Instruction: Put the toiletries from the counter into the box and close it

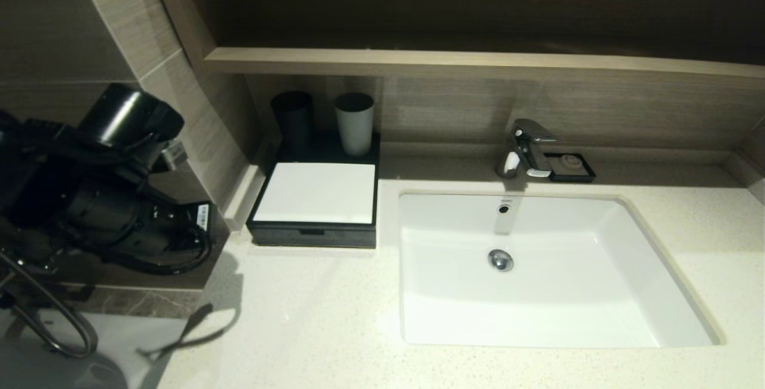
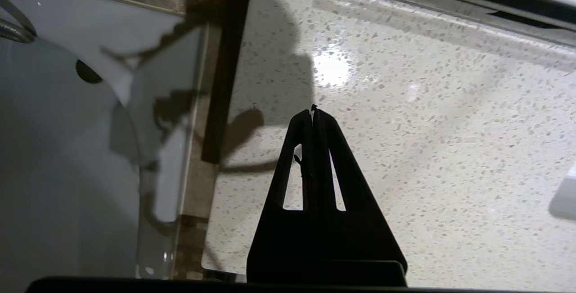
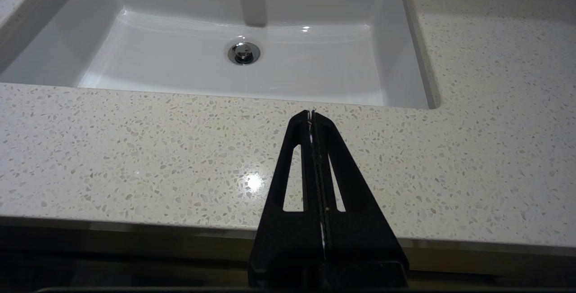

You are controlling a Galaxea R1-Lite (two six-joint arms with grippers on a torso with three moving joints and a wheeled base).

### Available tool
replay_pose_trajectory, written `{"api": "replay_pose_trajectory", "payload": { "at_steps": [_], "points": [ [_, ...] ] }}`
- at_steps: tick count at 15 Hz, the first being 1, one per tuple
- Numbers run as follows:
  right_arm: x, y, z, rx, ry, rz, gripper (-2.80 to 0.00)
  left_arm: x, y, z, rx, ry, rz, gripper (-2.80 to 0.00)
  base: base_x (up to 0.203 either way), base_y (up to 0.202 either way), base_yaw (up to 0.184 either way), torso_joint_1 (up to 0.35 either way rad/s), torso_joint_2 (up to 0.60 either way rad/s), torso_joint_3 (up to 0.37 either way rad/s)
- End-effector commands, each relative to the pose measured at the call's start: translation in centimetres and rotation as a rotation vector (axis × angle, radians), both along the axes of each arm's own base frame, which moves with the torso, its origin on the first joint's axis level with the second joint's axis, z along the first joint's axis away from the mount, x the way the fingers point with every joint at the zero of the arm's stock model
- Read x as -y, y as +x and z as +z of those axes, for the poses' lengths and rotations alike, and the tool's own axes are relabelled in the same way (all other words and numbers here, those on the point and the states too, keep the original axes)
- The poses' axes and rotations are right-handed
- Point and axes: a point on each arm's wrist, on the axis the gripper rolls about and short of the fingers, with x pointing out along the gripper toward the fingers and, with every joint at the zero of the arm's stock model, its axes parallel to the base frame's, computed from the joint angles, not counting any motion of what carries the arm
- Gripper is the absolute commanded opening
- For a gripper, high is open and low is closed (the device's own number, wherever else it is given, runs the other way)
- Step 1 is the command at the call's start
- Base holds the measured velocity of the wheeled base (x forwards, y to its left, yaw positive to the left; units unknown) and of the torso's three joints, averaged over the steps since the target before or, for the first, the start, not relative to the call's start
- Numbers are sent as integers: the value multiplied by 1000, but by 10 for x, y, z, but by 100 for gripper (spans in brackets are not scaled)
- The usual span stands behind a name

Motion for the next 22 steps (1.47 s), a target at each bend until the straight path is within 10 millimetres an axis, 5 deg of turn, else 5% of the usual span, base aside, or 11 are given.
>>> {"api": "replay_pose_trajectory", "payload": {
  "at_steps": [1,10,22],
  "points": [
    [0,0,0,0,-1,0,-280,-12,-25,-6,56,18,-15,-280,0,0,0,0,0,0],
    [0,0,0,0,-1,0,-280,-57,-70,-14,487,106,72,-280,0,0,0,0,0,0],
    [0,0,0,-1,-1,0,-280,-67,-190,-40,868,186,98,-280,0,0,0,0,0,0]
  ]
}}
